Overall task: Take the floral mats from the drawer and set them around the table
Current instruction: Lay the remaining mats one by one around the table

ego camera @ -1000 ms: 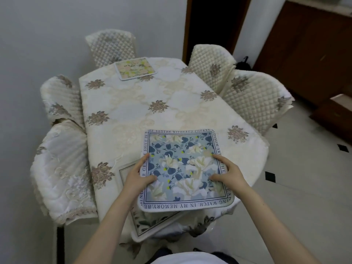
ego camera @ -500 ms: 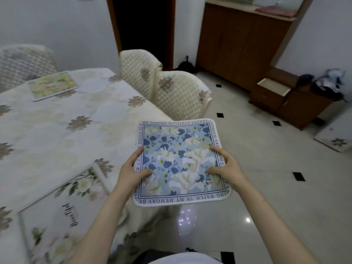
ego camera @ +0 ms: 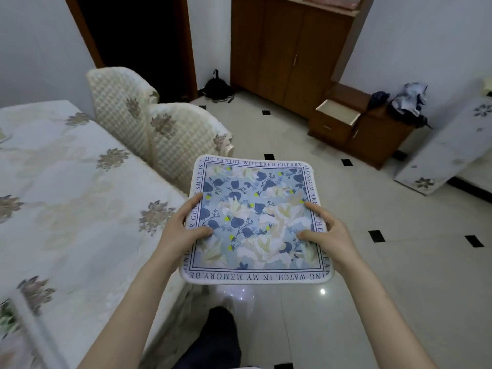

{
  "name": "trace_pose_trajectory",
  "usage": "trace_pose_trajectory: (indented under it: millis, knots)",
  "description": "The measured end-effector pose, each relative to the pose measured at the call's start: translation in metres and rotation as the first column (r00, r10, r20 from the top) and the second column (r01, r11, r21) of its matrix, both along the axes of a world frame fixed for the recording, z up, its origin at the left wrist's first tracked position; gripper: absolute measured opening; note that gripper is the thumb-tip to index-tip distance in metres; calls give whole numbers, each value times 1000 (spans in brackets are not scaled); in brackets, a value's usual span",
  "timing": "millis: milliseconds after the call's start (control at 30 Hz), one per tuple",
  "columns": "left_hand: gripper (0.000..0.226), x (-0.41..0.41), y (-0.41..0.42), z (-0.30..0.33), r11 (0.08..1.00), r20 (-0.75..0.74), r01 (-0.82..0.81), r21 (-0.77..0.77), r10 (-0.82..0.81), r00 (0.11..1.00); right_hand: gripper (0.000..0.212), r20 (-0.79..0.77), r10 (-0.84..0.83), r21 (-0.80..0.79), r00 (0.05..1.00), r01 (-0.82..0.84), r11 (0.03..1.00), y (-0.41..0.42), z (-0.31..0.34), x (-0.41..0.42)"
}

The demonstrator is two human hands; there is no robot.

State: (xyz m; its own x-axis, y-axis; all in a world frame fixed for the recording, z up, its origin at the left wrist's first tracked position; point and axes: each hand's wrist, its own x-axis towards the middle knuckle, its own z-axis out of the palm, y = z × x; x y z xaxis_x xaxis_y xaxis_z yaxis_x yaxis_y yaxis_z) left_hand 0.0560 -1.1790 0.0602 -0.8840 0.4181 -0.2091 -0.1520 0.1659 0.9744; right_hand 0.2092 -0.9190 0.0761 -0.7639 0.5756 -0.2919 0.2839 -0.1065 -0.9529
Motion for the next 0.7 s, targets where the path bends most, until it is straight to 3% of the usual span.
trace_pose_trajectory:
  millis: [233,700]
  knots:
    - [76,-108,87,-2,996,21,33,79,-35,999,70,-32,-33,8,999,34,999,83,-1,-99]
    - [75,-291,259,-2,994,30,102,-28,-101,994,69,0,-101,-15,995,101,995,237,4,-271]
